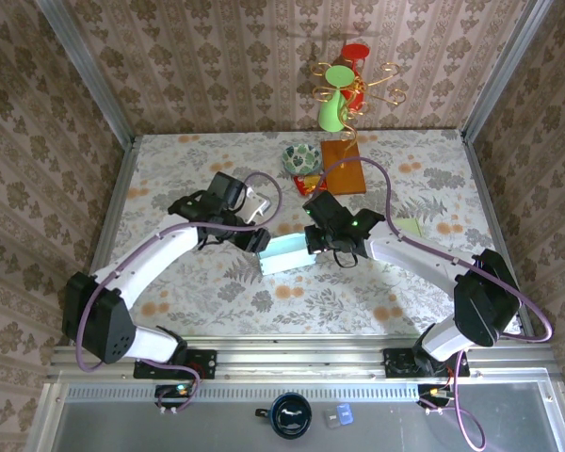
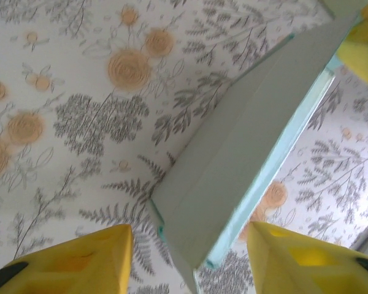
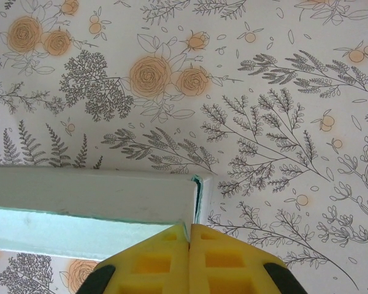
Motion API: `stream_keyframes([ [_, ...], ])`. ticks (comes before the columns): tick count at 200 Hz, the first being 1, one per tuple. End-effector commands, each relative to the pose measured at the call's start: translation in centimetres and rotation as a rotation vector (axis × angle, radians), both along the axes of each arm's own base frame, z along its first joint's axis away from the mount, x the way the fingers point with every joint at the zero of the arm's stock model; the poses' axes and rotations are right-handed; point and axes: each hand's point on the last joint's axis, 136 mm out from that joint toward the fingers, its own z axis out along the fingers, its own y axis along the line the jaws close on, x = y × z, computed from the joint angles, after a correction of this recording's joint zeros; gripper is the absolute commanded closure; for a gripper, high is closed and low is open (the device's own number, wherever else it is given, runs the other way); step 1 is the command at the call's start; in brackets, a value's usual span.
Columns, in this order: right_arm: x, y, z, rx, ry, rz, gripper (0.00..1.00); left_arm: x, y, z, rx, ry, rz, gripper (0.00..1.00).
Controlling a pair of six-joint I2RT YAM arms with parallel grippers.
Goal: Fold the paper box
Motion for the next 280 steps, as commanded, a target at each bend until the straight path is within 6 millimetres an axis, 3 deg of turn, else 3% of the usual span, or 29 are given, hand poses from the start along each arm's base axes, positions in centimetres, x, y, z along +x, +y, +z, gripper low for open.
stream_keyframes([
  [1, 0.1, -0.2, -0.3, -0.029, 0.013, -0.025, 1.0, -1.2, 1.7, 0.2, 0.075, 0.057, 0.038, 0.5],
  [56, 0.1, -0.1, -0.4, -0.037, 0.023, -0.029, 1.0, -2.3, 2.6, 0.0, 0.091, 0.119, 0.123, 0.6],
  [123, -0.1, -0.3, -0.5, -0.036, 0.028, -0.038, 1.0, -1.1, 1.2, -0.9, 0.088, 0.142, 0.184, 0.75],
  [233, -0.2, -0.3, -0.4, -0.021, 0.024, -0.053, 1.0, -0.5, 1.3, -2.3, 0.124, 0.143, 0.257, 0.93],
  [280, -0.3, -0.1, -0.4, -0.014, 0.021, -0.073, 1.0, -0.1, 1.2, -2.4, 0.106, 0.175, 0.347, 0.94],
])
